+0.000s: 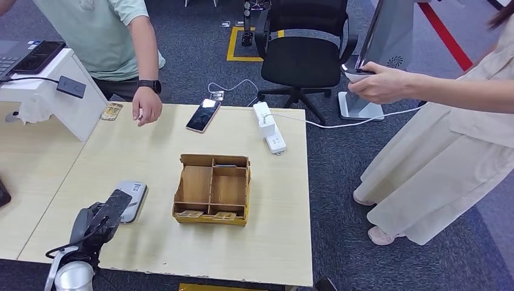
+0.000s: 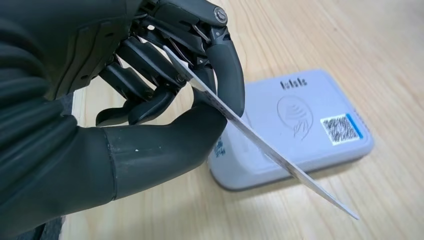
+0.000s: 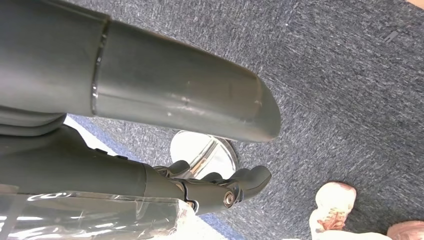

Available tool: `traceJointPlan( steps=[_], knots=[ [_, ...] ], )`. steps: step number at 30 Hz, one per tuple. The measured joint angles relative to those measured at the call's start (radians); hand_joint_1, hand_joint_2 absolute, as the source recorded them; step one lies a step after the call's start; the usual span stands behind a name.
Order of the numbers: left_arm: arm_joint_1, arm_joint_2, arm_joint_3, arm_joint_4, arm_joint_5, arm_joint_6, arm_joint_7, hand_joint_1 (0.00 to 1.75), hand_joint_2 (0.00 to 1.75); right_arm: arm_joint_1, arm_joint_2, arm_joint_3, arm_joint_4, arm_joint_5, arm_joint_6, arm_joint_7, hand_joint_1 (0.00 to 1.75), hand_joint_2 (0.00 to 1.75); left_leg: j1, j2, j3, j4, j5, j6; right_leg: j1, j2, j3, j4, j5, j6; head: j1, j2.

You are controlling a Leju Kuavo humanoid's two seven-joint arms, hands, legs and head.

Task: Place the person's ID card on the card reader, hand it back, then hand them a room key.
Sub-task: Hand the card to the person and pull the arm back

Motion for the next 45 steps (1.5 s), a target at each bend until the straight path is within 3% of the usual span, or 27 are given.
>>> traceJointPlan(
  steps=[13, 27, 45],
  knots=[
    [-0.083, -0.053, 0.001, 0.001, -0.041, 0.071, -0.032, 1.75, 1.75, 0.002, 0.0, 0.002, 0.0, 0.0, 0.0, -0.006, 0.0, 0.0, 0.0, 0.0, 0.0, 0.0, 0.0, 0.0, 0.0, 0.0, 0.0, 0.0, 0.0, 0.0, 0.0, 0.0],
    [-0.099, -0.058, 0.001, 0.001, -0.099, 0.074, -0.029, 1.75, 1.75, 0.003, 0.0, 0.007, 0.007, 0.0, -0.001, -0.01, 0.0, 0.0, 0.0, 0.0, 0.0, 0.0, 0.0, 0.0, 0.0, 0.0, 0.0, 0.0, 0.0, 0.0, 0.0, 0.0],
    [-0.22, -0.078, 0.001, 0.001, -0.184, 0.209, -0.029, 1.75, 1.75, 0.003, 0.0, 0.024, 0.012, 0.0, 0.001, -0.008, 0.0, 0.0, 0.0, 0.0, 0.0, 0.0, 0.0, 0.0, 0.0, 0.0, 0.0, 0.0, 0.0, 0.0, 0.0, 0.0]
  ],
)
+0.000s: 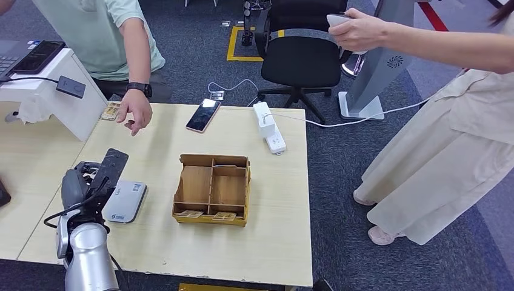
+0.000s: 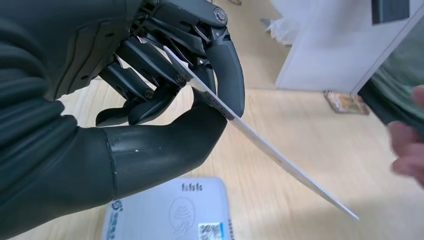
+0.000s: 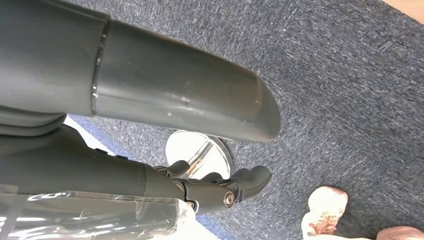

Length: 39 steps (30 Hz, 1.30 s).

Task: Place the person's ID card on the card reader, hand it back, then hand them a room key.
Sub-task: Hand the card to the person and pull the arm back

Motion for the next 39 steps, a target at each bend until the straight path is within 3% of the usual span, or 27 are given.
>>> traceJointPlan(
  steps=[12, 30, 31, 35, 39],
  knots=[
    [-0.111, -0.014, -0.016, 0.055, -0.035, 0.096, -0.003, 1.75, 1.75, 0.002, 0.004, 0.009, 0.0, 0.0, 0.002, 0.008, 0.0, 0.0, 0.0, 0.001, 0.0, 0.0, 0.0, 0.0, 0.0, 0.001, 0.0, 0.0, 0.0, 0.0, 0.0, 0.0],
    [-0.157, -0.038, -0.036, 0.091, -0.028, 0.112, -0.021, 1.75, 1.75, 0.008, 0.004, 0.017, -0.007, 0.0, 0.012, 0.018, 0.0, 0.0, 0.0, 0.001, 0.0, 0.0, 0.0, 0.0, 0.0, 0.001, 0.0, 0.0, 0.0, 0.0, 0.0, 0.0],
    [-0.158, -0.038, -0.037, 0.092, -0.028, 0.112, -0.021, 1.68, 1.75, 0.008, 0.004, 0.017, -0.007, 0.0, 0.012, 0.018, 0.0, 0.0, 0.0, 0.001, 0.0, 0.0, 0.0, 0.0, 0.0, 0.001, 0.0, 0.0, 0.0, 0.0, 0.0, 0.0],
    [-0.159, -0.039, -0.038, 0.092, -0.028, 0.113, -0.025, 0.04, 1.75, 0.008, 0.004, 0.017, -0.007, 0.0, 0.012, 0.018, 0.0, 0.0, 0.0, 0.001, 0.0, 0.0, 0.0, 0.0, 0.0, 0.001, 0.0, 0.0, 0.0, 0.0, 0.0, 0.0],
    [-0.159, -0.039, -0.038, 0.092, -0.034, 0.122, -0.05, 0.0, 1.75, 0.009, 0.004, 0.018, -0.008, 0.0, 0.012, 0.018, 0.0, 0.0, 0.0, 0.001, 0.0, 0.0, 0.0, 0.0, 0.0, 0.001, 0.0, 0.0, 0.0, 0.0, 0.0, 0.0]
  ],
)
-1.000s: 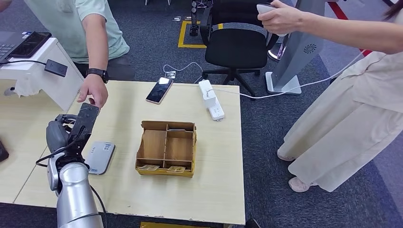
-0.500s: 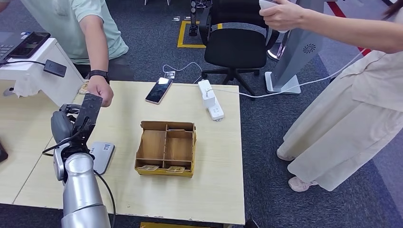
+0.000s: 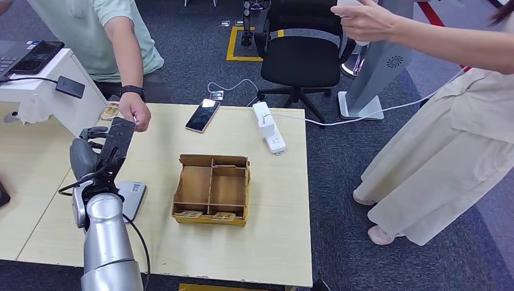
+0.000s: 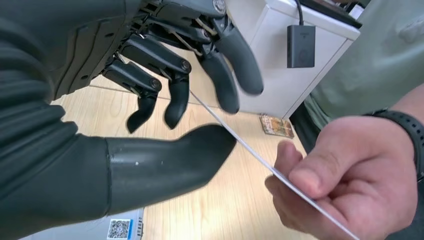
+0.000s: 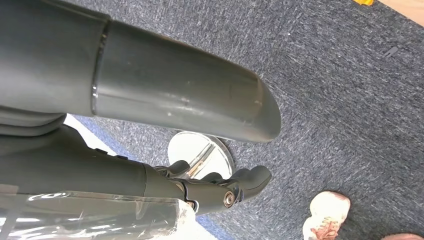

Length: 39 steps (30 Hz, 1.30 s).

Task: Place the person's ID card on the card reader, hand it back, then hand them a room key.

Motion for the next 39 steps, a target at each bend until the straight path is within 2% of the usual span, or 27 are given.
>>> traceJointPlan(
  steps=[20, 33, 39],
  knots=[
    [0.027, 0.002, -0.036, -0.071, -0.067, 0.062, -0.095, 0.0, 1.75, 0.004, 0.0, 0.003, 0.0, 0.0, -0.002, 0.0, 0.0, 0.0, 0.0, 0.0, 0.0, 0.0, 0.0, 0.0, 0.0, 0.0, 0.0, 0.0, 0.0, 0.0, 0.0, 0.0],
    [0.087, 0.025, -0.045, -0.118, -0.101, 0.08, -0.134, 0.0, 1.75, 0.009, 0.002, 0.002, -0.001, 0.0, -0.011, 0.0, 0.0, 0.0, 0.0, -0.001, -0.001, 0.0, 0.0, 0.0, 0.0, 0.0, 0.0, 0.0, 0.0, 0.0, 0.0, 0.0],
    [0.15, 0.04, -0.045, -0.162, -0.111, 0.093, -0.175, 0.0, 1.75, 0.015, 0.004, -0.004, -0.004, 0.0, -0.014, -0.004, 0.0, 0.0, 0.0, -0.001, -0.001, 0.0, 0.0, 0.0, 0.0, 0.0, 0.0, 0.0, 0.0, 0.0, 0.0, 0.0]
  ],
)
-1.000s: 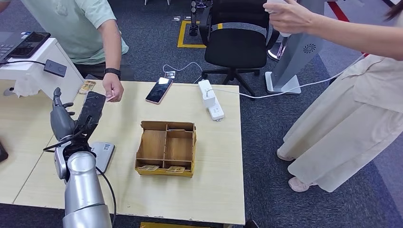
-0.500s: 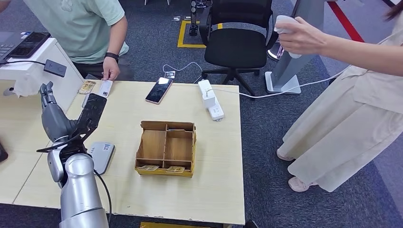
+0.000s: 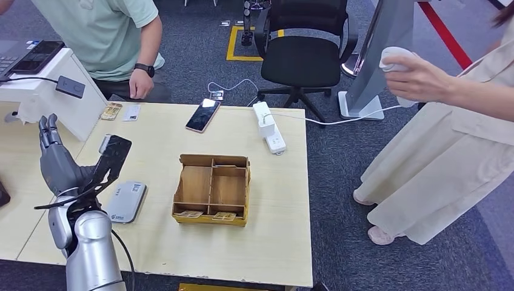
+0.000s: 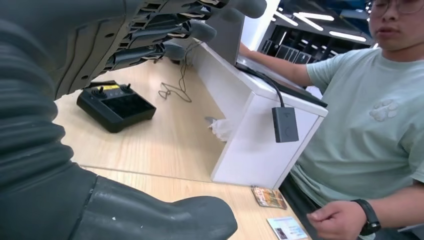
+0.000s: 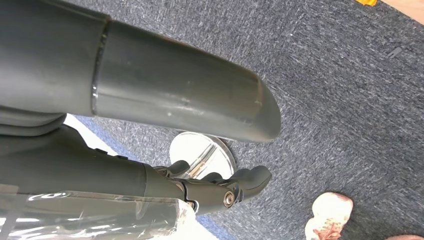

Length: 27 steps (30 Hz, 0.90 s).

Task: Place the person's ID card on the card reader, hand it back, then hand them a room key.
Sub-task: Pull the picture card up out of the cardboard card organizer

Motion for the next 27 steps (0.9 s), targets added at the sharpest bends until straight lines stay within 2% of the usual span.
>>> traceJointPlan(
  steps=[12, 18, 23, 27],
  knots=[
    [0.161, 0.03, -0.007, -0.092, -0.049, 0.044, -0.097, 0.0, 1.75, 0.01, 0.005, -0.034, -0.008, 0.0, -0.018, -0.012, 0.0, 0.0, 0.0, 0.0, 0.0, 0.0, 0.0, 0.0, 0.0, 0.0, 0.0, 0.0, 0.0, 0.0, 0.0, 0.0],
    [0.275, 0.038, -0.037, -0.125, -0.078, 0.057, -0.148, 0.0, 1.75, 0.018, 0.007, -0.063, -0.013, 0.0, -0.026, -0.02, 0.0, 0.0, 0.0, 0.0, 0.0, 0.0, 0.0, 0.0, 0.0, 0.0, -0.001, 0.0, -0.001, 0.0, 0.0, 0.0],
    [0.36, 0.051, -0.08, -0.131, -0.106, 0.059, -0.156, 0.0, 1.75, 0.018, 0.009, -0.087, -0.014, 0.0, -0.036, -0.031, 0.0, 0.0, 0.0, 0.0, 0.0, 0.0, -0.001, 0.0, 0.0, 0.0, -0.001, 0.0, -0.001, 0.0, 0.0, 0.0],
    [0.393, 0.059, -0.101, -0.131, -0.11, 0.058, -0.156, 0.0, 1.75, 0.018, 0.011, -0.097, -0.015, 0.0, -0.038, -0.033, 0.0, 0.0, 0.0, 0.0, 0.0, 0.0, -0.001, 0.0, 0.0, 0.0, -0.001, 0.0, 0.0, 0.0, 0.0, 0.0]
  ],
)
